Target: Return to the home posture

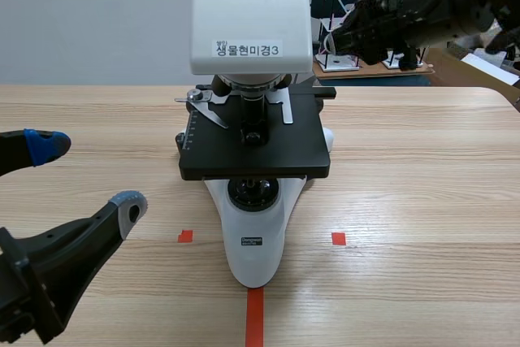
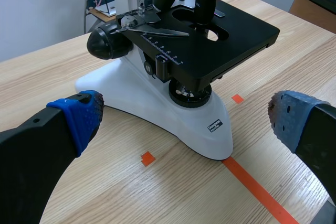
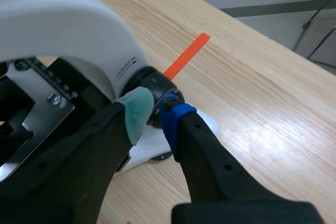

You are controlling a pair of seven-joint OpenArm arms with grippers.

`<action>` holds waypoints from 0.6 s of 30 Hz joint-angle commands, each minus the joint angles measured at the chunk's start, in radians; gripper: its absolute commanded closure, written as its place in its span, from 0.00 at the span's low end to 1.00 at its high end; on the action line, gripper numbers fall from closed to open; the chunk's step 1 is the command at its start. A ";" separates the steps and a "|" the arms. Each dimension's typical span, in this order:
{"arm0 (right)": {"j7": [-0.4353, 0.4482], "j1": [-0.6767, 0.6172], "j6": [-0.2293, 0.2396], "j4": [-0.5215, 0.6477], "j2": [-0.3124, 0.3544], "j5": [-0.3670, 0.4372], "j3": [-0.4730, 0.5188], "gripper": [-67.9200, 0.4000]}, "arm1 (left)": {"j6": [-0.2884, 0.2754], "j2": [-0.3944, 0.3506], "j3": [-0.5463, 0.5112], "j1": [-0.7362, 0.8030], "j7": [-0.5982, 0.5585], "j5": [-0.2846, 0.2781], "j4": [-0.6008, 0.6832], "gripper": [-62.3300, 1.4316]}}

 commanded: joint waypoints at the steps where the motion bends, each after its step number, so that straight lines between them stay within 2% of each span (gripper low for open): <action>1: 0.019 -0.048 0.000 0.080 0.017 0.001 0.054 0.79 | -0.001 0.000 -0.007 -0.001 -0.018 -0.009 0.016 0.00; 6: 0.088 -0.246 0.032 0.255 0.049 0.000 0.158 0.73 | -0.001 0.000 -0.007 -0.001 -0.018 -0.009 0.016 0.00; 11: 0.257 -0.472 0.048 0.375 0.064 -0.055 0.264 0.61 | -0.001 0.000 -0.007 -0.001 -0.018 -0.009 0.016 0.00; 15: 0.417 -0.652 0.124 0.418 0.064 -0.097 0.341 0.55 | 0.000 0.000 -0.007 -0.001 -0.018 -0.009 0.016 0.00; 18: 0.546 -0.769 0.219 0.429 0.063 -0.117 0.388 0.49 | 0.000 0.000 -0.007 -0.001 -0.018 -0.009 0.016 0.00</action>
